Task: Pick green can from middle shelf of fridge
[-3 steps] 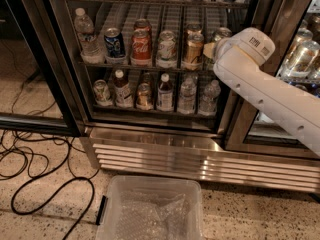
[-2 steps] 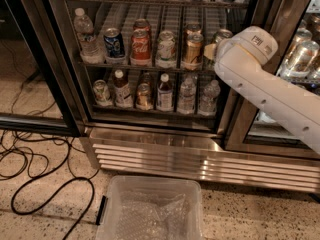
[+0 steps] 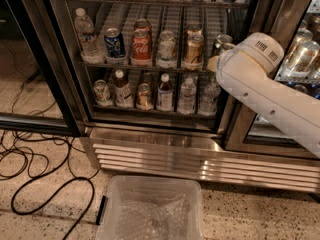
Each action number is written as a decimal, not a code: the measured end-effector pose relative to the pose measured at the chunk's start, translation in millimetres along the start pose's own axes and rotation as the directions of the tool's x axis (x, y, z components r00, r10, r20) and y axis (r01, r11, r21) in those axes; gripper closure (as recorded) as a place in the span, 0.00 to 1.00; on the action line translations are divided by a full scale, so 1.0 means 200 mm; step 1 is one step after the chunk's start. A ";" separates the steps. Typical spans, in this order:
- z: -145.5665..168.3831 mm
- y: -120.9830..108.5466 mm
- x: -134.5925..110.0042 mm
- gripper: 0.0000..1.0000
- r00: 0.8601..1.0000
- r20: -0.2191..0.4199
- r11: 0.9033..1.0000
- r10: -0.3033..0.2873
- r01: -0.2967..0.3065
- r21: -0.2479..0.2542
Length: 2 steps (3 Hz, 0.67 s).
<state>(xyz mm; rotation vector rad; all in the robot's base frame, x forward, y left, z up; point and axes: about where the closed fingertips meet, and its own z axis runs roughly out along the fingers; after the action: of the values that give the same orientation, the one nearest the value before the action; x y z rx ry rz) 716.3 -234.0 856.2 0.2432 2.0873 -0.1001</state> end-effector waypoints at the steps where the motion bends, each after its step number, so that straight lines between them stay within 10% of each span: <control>1: 0.00 0.00 0.01 1.00 1.000 -0.007 1.000 0.000 0.000 0.001; 2: -0.01 0.00 0.06 1.00 0.999 -0.038 1.000 -0.006 0.006 -0.007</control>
Offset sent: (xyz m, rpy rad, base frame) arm -0.0179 0.0064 -0.0157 0.0253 0.0720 0.0181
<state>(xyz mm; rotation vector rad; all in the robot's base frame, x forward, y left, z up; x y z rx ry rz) 708.4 -231.7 846.8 0.2365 2.1257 -0.0925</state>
